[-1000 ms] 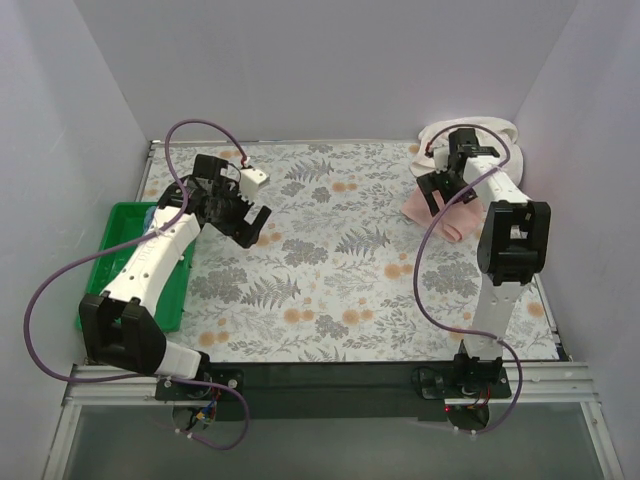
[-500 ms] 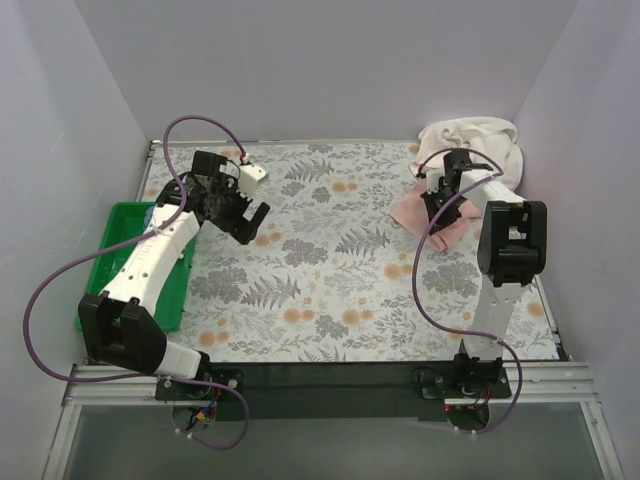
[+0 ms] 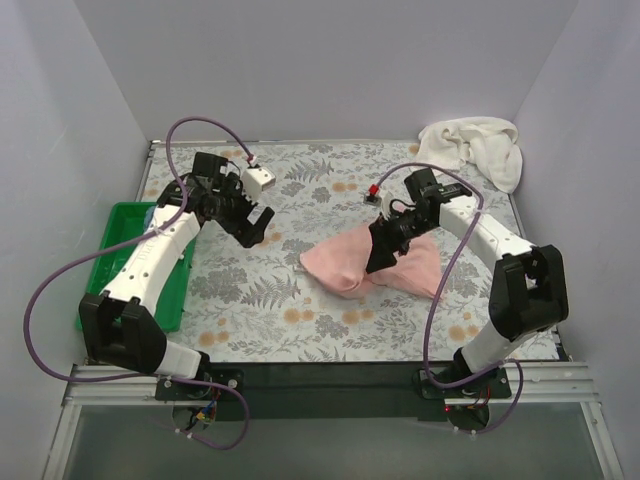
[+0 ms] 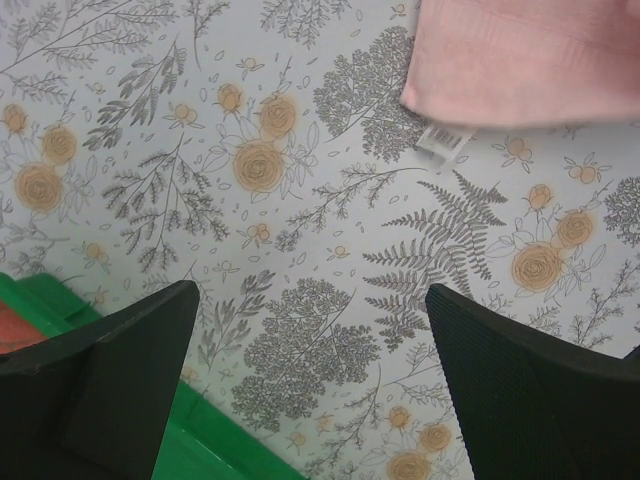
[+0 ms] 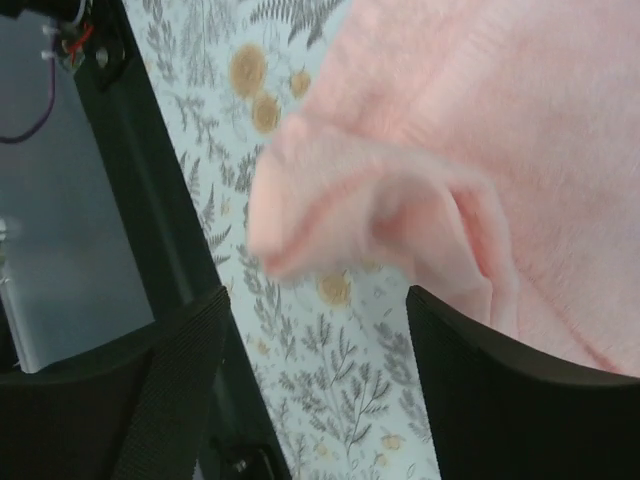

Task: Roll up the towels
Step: Move the towel to the center of the board, then flatten the towel

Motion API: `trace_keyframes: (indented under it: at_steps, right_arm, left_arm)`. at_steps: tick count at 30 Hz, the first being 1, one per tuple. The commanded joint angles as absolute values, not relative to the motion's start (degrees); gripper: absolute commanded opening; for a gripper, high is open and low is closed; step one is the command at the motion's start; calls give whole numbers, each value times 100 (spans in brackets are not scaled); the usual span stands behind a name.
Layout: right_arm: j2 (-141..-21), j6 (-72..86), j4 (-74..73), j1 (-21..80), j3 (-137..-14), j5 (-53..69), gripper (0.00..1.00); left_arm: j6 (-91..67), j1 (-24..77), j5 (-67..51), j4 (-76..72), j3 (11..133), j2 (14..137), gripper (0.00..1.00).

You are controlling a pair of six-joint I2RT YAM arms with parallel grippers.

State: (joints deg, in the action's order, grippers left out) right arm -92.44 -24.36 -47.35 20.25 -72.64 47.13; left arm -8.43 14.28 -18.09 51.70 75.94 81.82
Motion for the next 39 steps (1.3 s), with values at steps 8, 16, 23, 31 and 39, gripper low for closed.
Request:
trace_keyframes:
  at_steps: [8,16,23,31,39]
  right_arm:
    - [-8684,-3130,-5854,1459,-6987,4053,58]
    - [-8877,-2671,-5467,1442,-6434,2331,62]
    - [-8745,-2953,-5213,1257,-5758,1460,64]
    - [-9053,-2979,-4824,1055,-5729,904,39]
    - [-8525,-3596,-5546,1292,-7134,2521,46]
  left_arm:
    - [315,1450,-3733,5115,7015,8253,85]
    - [493,2583,-4009,4642,6574,8604,77]
    - [150,3146,-3964,3973,6434,9298,76]
    - [26,3577,-3920,3454,6214,9501,54]
    - [71,3507,-4526,3665,6029,9071,30]
